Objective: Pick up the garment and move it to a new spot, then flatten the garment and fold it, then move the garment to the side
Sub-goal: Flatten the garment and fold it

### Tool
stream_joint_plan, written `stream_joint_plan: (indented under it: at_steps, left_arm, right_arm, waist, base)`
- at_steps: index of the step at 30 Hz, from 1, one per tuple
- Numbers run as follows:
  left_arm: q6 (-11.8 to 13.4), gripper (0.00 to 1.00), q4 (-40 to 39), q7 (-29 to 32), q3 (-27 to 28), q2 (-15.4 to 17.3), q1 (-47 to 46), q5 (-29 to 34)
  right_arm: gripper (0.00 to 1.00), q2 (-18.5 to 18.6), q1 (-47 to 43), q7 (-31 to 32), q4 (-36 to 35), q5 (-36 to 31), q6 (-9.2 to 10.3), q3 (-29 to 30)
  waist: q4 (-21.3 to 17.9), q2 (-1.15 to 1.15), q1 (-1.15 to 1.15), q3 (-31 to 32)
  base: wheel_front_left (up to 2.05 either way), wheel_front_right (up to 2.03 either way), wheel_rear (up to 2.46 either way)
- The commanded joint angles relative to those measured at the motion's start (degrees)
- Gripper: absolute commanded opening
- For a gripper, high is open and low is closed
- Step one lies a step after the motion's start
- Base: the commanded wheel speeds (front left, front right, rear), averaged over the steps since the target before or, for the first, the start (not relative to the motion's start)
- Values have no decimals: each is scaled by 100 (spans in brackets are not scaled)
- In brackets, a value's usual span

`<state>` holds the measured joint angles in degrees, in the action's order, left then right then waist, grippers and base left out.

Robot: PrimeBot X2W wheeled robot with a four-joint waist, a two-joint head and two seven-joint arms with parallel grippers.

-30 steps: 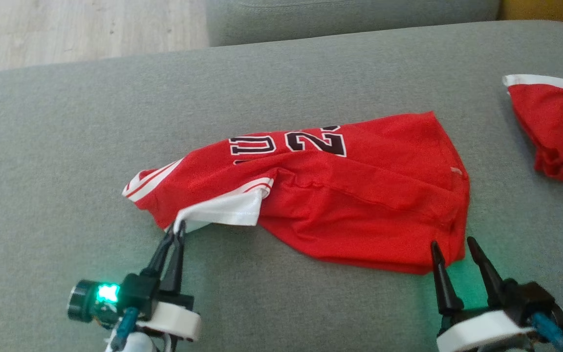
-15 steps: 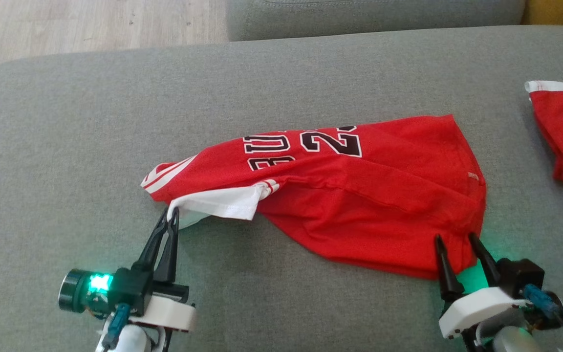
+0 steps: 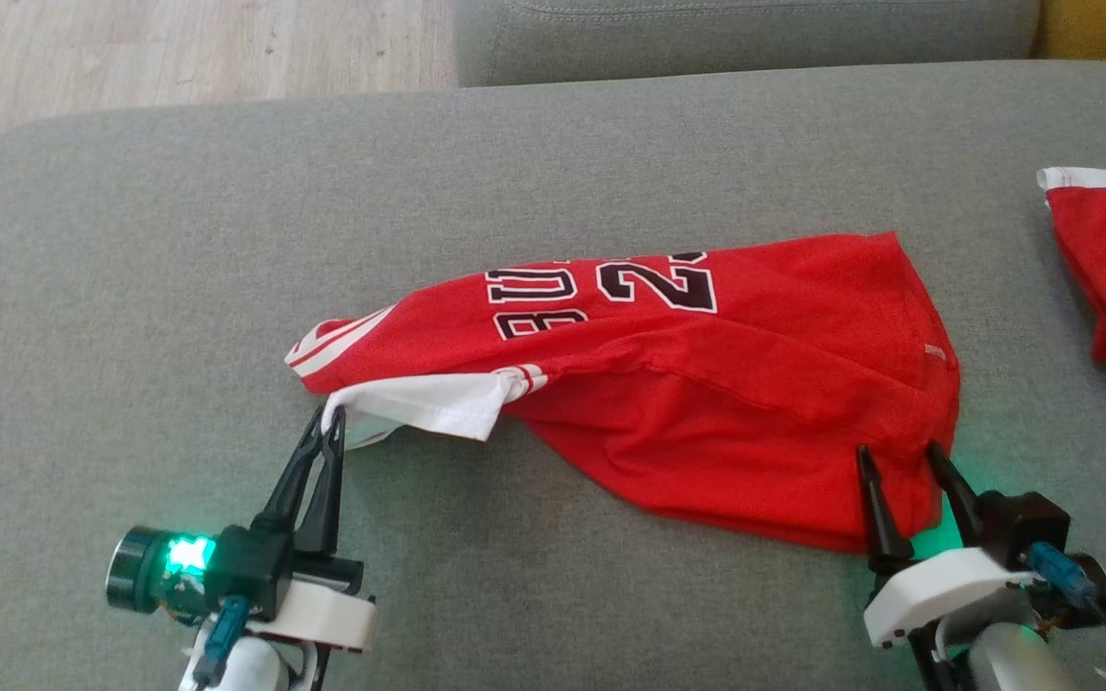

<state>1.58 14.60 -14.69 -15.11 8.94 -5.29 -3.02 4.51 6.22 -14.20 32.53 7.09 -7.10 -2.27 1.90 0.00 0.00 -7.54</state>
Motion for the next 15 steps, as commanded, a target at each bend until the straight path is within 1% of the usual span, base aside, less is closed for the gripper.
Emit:
stream_joint_plan:
  at_steps: [1,7,11,13,14,15]
  left_arm:
    - [26,0,-187,-30,184,125,-127,-16]
    - [43,0,-161,-30,175,135,-107,-28]
    - [50,0,-148,-30,159,131,-99,-40]
    - [51,0,-154,-30,153,132,-105,-46]
    - [50,0,-157,-30,149,134,-112,-47]
    - [48,0,-162,-30,145,137,-118,-48]
  right_arm:
    - [100,24,101,-78,-190,-32,-39,-161]
    - [100,0,21,-79,-189,1,-39,-205]
    - [93,6,17,-79,-64,3,-39,-204]
    - [82,25,48,-79,11,3,-39,-211]
    - [74,37,70,-79,44,4,-39,-216]
    - [62,46,92,-79,70,9,-39,-219]
  waist:
    - [10,0,0,12]
    - [33,0,0,30]
    - [55,0,0,47]
    - [70,0,0,43]
    - [78,0,0,41]
    - [85,0,0,40]
  base:
    - [0,0,0]
    - [0,0,0]
    - [0,0,0]
    - [0,0,0]
    - [0,0,0]
    - [0,0,0]
